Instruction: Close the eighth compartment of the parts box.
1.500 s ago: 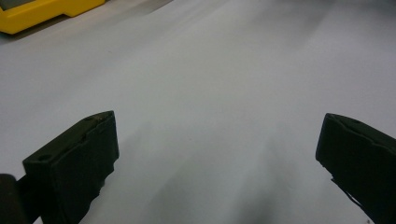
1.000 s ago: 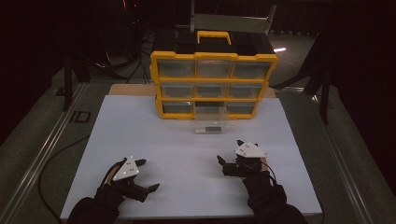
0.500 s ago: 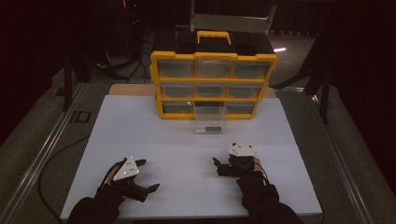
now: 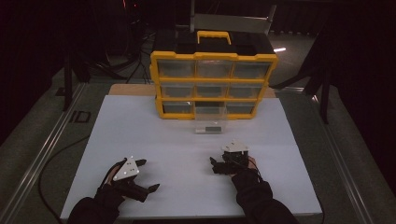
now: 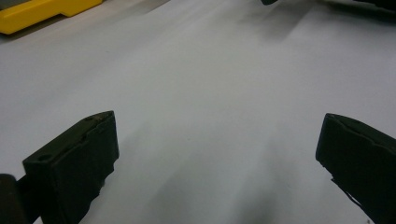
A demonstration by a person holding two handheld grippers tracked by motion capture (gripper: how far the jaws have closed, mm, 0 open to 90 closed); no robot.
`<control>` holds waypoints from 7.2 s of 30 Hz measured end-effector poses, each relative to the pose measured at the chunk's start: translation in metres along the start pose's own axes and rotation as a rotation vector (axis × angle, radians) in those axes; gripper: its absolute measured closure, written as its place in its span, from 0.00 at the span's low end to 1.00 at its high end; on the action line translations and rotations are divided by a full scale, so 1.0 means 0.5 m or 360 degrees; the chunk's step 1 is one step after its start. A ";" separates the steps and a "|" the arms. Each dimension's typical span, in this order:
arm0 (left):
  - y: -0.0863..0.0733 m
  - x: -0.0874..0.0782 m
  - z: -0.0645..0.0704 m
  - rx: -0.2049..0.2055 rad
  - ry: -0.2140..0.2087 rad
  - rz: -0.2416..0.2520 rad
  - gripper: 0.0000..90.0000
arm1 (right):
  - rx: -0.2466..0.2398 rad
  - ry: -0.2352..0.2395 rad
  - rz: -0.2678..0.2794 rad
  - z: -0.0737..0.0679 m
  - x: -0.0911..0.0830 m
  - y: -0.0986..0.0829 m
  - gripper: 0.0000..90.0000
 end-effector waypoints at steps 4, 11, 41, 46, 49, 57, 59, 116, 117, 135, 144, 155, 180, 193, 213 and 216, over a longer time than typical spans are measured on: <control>0.000 0.000 0.000 0.0000 -0.0002 0.0000 0.00 | 0.0001 -0.0012 -0.0035 -0.006 0.008 0.006 0.10; 0.000 0.000 0.000 0.0000 -0.0002 0.0003 0.00 | 0.0015 -0.0038 -0.0058 -0.008 0.022 0.017 0.10; 0.000 0.000 -0.001 0.0001 -0.0006 0.0006 0.00 | 0.0185 -0.0157 -0.0097 0.027 0.070 0.064 0.17; 0.000 0.000 -0.001 0.0000 -0.0008 0.0006 0.00 | 0.0189 -0.0189 -0.0119 0.029 0.077 0.069 0.24; 0.000 0.000 -0.001 0.0001 -0.0008 0.0006 0.00 | 0.0204 -0.0208 -0.0123 0.032 0.080 0.070 0.28; -0.001 0.000 -0.001 0.0001 -0.0011 0.0003 0.00 | 0.0202 -0.0191 -0.0130 0.034 0.083 0.072 0.46; -0.001 0.001 -0.001 0.0002 -0.0010 0.0004 0.00 | 0.0198 -0.0188 -0.0134 0.033 0.084 0.073 0.53; -0.001 0.001 -0.002 -0.0004 -0.0014 0.0004 0.00 | 0.0053 -0.0153 -0.0049 0.044 0.055 0.119 1.00; -0.001 0.001 -0.001 -0.0003 -0.0014 0.0003 0.00 | 0.0052 -0.0157 -0.0048 0.045 0.055 0.119 1.00; -0.001 0.000 -0.002 -0.0007 -0.0018 0.0007 0.00 | 0.0065 -0.0160 -0.0061 0.054 0.058 0.131 1.00; -0.001 0.000 -0.002 -0.0010 -0.0020 0.0008 0.00 | 0.0059 -0.0165 -0.0066 0.055 0.061 0.133 1.00; -0.001 0.000 -0.003 -0.0013 -0.0021 0.0008 0.00 | 0.0074 -0.0165 -0.0066 0.059 0.064 0.135 1.00; -0.001 0.002 -0.001 -0.0010 -0.0024 0.0004 0.00 | 0.0065 -0.0189 -0.0068 0.066 0.071 0.148 1.00; -0.001 0.001 -0.002 -0.0013 -0.0025 0.0007 0.00 | 0.0067 -0.0194 -0.0075 0.067 0.076 0.153 1.00; -0.001 0.001 -0.002 -0.0014 -0.0026 0.0006 0.00 | 0.0080 -0.0200 -0.0084 0.072 0.085 0.163 1.00; -0.001 0.001 -0.002 -0.0013 -0.0026 0.0007 0.00 | 0.0083 -0.0201 -0.0087 0.074 0.086 0.164 1.00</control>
Point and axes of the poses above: each handheld gripper's, and its own axes: x roughly forward along the jaws, y roughly out of its top, z roughly to its right, the point moved 3 cm from there along x, roughly forward along the jaws, and after that the axes turned 4 degrees about -z, right-handed, at the moved point
